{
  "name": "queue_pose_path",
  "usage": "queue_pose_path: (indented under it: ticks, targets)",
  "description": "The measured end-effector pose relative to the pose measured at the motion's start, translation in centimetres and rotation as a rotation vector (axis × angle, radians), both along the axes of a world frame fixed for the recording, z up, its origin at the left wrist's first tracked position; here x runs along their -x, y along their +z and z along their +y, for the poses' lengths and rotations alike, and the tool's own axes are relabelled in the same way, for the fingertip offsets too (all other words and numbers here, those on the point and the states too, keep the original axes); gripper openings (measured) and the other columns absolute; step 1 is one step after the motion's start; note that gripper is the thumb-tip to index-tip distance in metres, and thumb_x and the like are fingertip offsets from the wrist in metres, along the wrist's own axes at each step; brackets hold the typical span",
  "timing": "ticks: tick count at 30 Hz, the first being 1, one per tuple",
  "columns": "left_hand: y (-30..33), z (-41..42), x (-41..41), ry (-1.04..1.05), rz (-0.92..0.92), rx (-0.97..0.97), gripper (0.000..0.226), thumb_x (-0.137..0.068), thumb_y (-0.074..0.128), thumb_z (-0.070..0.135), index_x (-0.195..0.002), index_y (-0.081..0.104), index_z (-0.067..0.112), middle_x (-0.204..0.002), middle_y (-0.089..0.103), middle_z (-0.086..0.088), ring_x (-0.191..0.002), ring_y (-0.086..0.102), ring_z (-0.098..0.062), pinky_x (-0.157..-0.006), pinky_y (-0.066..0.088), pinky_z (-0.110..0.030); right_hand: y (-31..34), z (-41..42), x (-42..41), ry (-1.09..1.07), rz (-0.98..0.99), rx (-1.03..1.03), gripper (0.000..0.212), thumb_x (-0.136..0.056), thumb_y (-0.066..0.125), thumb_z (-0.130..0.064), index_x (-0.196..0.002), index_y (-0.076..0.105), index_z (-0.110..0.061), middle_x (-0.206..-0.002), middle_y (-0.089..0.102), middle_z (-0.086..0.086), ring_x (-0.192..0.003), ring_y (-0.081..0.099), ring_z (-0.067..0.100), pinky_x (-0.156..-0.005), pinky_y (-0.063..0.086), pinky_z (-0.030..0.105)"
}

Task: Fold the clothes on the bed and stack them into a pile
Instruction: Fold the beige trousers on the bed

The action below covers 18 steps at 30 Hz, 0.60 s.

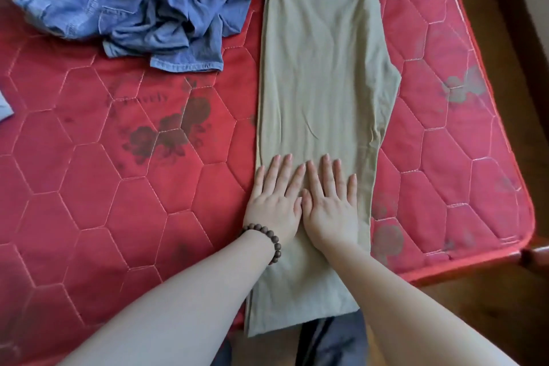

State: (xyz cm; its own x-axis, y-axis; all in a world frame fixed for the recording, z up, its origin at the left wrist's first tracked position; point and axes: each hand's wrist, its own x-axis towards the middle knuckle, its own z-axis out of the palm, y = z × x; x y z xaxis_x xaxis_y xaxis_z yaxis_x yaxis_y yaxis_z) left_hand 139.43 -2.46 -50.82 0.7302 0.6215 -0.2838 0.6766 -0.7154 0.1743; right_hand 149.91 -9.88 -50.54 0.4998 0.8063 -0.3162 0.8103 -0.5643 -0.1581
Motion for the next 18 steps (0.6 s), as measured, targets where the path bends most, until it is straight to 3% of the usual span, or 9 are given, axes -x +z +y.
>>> queue_pose_path:
  ticks: [5,8,16,18]
  targets:
    - [0.2,-5.2,5.8,-0.059,0.051,0.026,0.063,-0.097,0.01,0.041,-0.154,-0.005,0.021,-0.162,-0.013,-0.006,-0.148,-0.016,-0.024,-0.121,-0.005,-0.046,0.2,-6.3,5.8,-0.019,0.019,-0.012,0.058,-0.099,0.016,-0.041,-0.154,0.006,-0.026,-0.161,-0.004,0.003,-0.15,-0.007,0.023,-0.119,-0.004,0.048]
    - [0.4,-7.9,7.9,-0.043,0.073,0.028,0.064,-0.096,0.013,0.042,-0.154,0.0,0.02,-0.163,-0.006,-0.008,-0.15,-0.006,-0.025,-0.122,0.002,-0.047,0.0,-9.8,8.2,-0.014,0.0,-0.026,0.059,-0.099,0.025,-0.04,-0.154,0.015,-0.025,-0.161,0.005,0.006,-0.149,0.004,0.025,-0.118,0.003,0.048]
    - [1.7,-12.4,11.1,-0.021,0.127,0.134,0.065,-0.096,0.02,0.04,-0.154,-0.004,0.022,-0.161,-0.016,-0.008,-0.148,-0.017,-0.027,-0.121,-0.004,-0.045,1.5,-13.3,10.9,0.035,0.058,0.061,0.061,-0.1,0.028,-0.039,-0.155,0.006,-0.025,-0.162,0.0,0.01,-0.15,-0.007,0.027,-0.12,-0.002,0.048]
    - [2.5,-12.2,10.9,-0.016,0.108,0.166,0.066,-0.097,0.027,0.038,-0.156,0.002,0.022,-0.162,-0.014,-0.008,-0.148,-0.016,-0.026,-0.121,-0.005,-0.046,2.5,-12.9,10.5,0.037,0.118,0.042,0.062,-0.099,0.04,-0.035,-0.155,0.014,-0.025,-0.162,0.005,0.011,-0.15,0.0,0.03,-0.121,0.004,0.049]
